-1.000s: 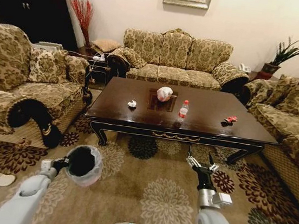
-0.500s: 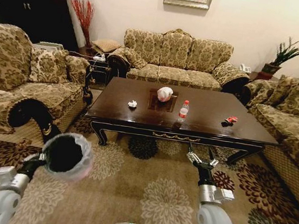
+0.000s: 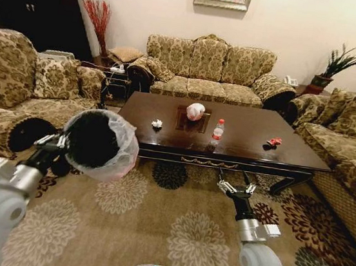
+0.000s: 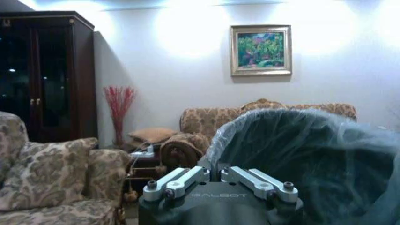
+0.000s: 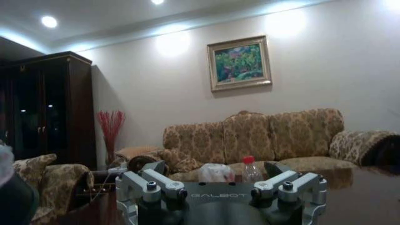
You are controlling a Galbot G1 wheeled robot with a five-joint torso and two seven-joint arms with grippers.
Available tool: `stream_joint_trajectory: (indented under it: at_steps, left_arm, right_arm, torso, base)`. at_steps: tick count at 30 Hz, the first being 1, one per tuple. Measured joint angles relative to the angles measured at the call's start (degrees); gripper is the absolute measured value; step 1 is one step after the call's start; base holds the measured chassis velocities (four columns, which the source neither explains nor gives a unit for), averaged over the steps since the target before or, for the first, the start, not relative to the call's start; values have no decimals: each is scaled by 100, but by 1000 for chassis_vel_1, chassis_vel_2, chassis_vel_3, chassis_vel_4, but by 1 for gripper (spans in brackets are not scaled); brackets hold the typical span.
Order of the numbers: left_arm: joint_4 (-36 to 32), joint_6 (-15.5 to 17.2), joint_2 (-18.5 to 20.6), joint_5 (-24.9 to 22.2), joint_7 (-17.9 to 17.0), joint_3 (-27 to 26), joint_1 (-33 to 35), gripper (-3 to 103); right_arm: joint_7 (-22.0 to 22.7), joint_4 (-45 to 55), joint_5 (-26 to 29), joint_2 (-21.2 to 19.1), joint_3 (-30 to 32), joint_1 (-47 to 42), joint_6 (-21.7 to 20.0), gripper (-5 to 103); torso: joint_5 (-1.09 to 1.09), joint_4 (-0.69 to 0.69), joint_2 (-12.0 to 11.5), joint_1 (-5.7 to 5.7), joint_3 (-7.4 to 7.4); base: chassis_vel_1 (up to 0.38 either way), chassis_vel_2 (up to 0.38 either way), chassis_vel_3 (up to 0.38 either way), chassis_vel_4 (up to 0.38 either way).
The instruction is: Move to the front of the table and place the trash on the table into the trash bin.
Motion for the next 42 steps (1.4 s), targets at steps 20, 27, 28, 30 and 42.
stream_joint_trajectory:
  at_steps: [20, 27, 28, 30, 42]
  left_arm:
    - [326, -145, 403, -124, -28, 379, -554, 3]
    - [504, -291, 634, -127, -116, 494, -728, 3]
    - [519, -310, 656, -127, -125, 510, -746, 3]
    - [569, -377, 721, -116, -149, 523, -818, 3]
    - [685, -679, 1003, -122, -180, 319, -865, 3]
  right_arm:
    - [-271, -280, -20, -11, -31, 206, 24, 100]
    - [-248, -444, -2, -41, -219, 452, 159, 100]
    - [-252, -461, 15, -40, -243, 476, 165, 100]
    - [-331, -502, 73, -42, -311, 538, 172, 100]
    - [-754, -944, 322, -170, -1290, 1109, 110, 100]
  torso:
    - [2, 1, 0, 1, 0]
    - [1, 1, -1, 5, 2]
    - [-2, 1, -1, 5, 2]
    - [3, 1, -2, 9, 3]
    - [0, 3, 5, -10, -5]
  base:
    - [-210, 212, 216, -215]
    - [-333, 324, 342, -334]
    - [-289, 305, 311, -292]
    - [-238, 268, 214, -236]
    - [-28, 36, 10, -3]
